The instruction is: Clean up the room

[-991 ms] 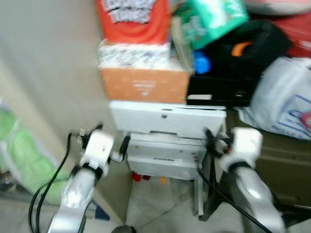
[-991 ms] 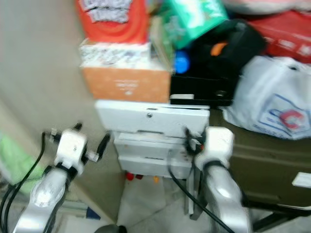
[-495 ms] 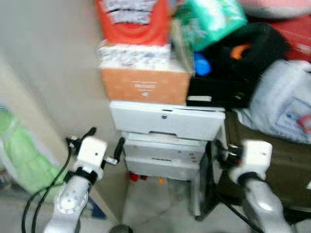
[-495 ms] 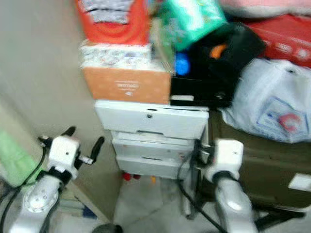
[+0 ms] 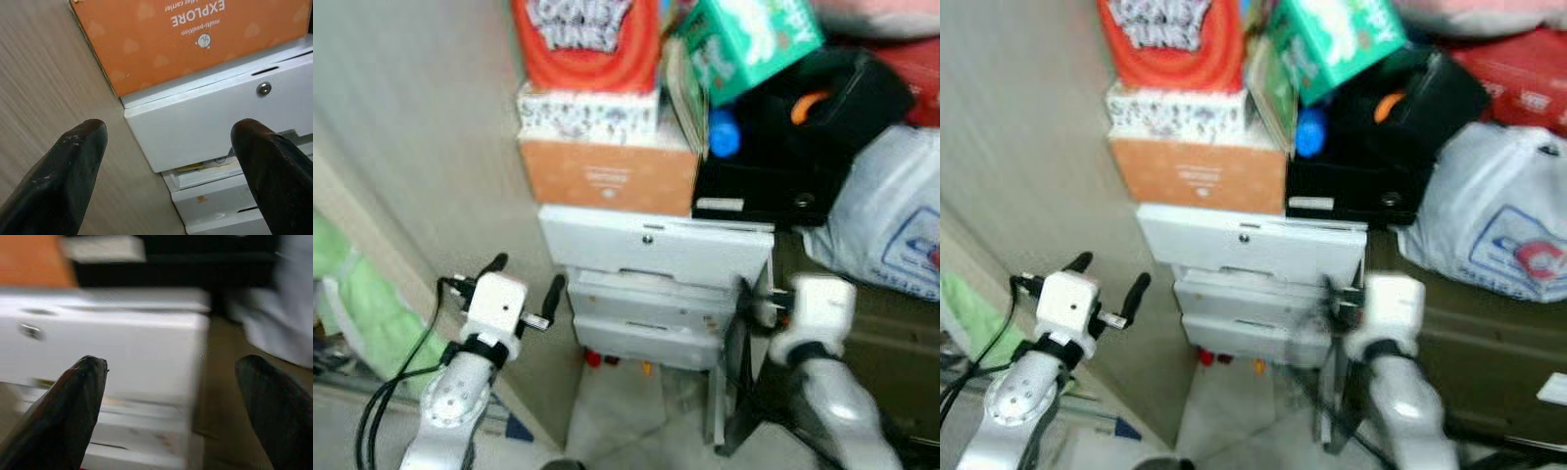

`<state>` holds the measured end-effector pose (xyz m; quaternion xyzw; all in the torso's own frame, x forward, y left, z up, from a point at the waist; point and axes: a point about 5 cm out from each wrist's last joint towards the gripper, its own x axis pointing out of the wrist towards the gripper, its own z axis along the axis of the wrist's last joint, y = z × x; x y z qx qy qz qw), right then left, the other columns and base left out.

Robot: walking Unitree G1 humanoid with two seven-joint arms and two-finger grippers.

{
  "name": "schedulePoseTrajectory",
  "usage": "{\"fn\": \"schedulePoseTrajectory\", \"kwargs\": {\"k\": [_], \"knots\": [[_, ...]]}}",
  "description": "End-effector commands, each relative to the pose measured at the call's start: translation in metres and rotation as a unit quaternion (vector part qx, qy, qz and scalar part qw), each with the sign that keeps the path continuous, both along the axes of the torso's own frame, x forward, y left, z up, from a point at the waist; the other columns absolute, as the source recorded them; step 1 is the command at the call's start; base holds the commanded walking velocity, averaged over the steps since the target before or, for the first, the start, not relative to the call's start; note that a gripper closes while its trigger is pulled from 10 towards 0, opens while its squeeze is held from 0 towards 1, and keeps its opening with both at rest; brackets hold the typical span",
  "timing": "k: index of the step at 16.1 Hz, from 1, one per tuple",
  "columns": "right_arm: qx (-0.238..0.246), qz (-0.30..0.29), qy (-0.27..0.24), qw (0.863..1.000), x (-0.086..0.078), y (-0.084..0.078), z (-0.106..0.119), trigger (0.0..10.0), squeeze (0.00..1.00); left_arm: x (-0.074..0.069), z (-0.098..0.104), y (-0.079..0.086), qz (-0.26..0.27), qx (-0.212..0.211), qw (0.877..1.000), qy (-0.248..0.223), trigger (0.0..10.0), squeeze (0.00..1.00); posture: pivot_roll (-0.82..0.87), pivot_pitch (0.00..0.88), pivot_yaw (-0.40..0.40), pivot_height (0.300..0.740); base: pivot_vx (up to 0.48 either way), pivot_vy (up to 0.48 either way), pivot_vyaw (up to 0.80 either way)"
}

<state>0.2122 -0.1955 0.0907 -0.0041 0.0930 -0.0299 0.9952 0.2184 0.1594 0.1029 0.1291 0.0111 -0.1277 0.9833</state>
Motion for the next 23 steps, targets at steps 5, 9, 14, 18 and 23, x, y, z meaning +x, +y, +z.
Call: {"fn": "schedulePoseTrajectory", "kwargs": {"k": [5,9,14,18,23], "knots": [[0.005,0.017,-0.014,1.0,0.0073,0.0104,0.0059,10.0,0.0,0.001,-0.0008,0.0042,0.007,-0.001,1.0,0.009,10.0,0.0,-0.02,0.0,0.008,0.74,0.0,0.0,0.32],[0.009,0.015,-0.01,1.0,0.0084,0.0098,0.0051,10.0,0.0,-0.0008,-0.0008,0.0018,-0.001,-0.006,1.0,0.01,10.0,0.0,-0.02,0.0,0.004,0.74,0.0,0.0,0.0],[0.008,0.016,-0.007,1.0,0.0081,0.0097,0.0046,10.0,0.0,-0.0015,-0.0013,-0.0014,-0.008,-0.007,1.0,0.009,10.0,0.0,-0.03,0.0,0.002,0.74,0.0,0.0,0.0],[0.008,0.015,-0.006,1.0,0.0084,0.0094,0.0046,10.0,0.0,-0.0013,-0.0019,-0.002,-0.009,-0.006,1.0,0.01,10.0,0.0,-0.03,0.0,0.003,0.74,0.0,0.0,0.0],[0.007,0.014,-0.007,1.0,0.0104,0.0091,0.0046,10.0,0.0,0.0002,-0.0029,-0.0026,-0.009,-0.005,1.0,0.011,10.0,0.0,-0.03,0.0,0.0,0.74,0.0,0.0,0.0]]}}
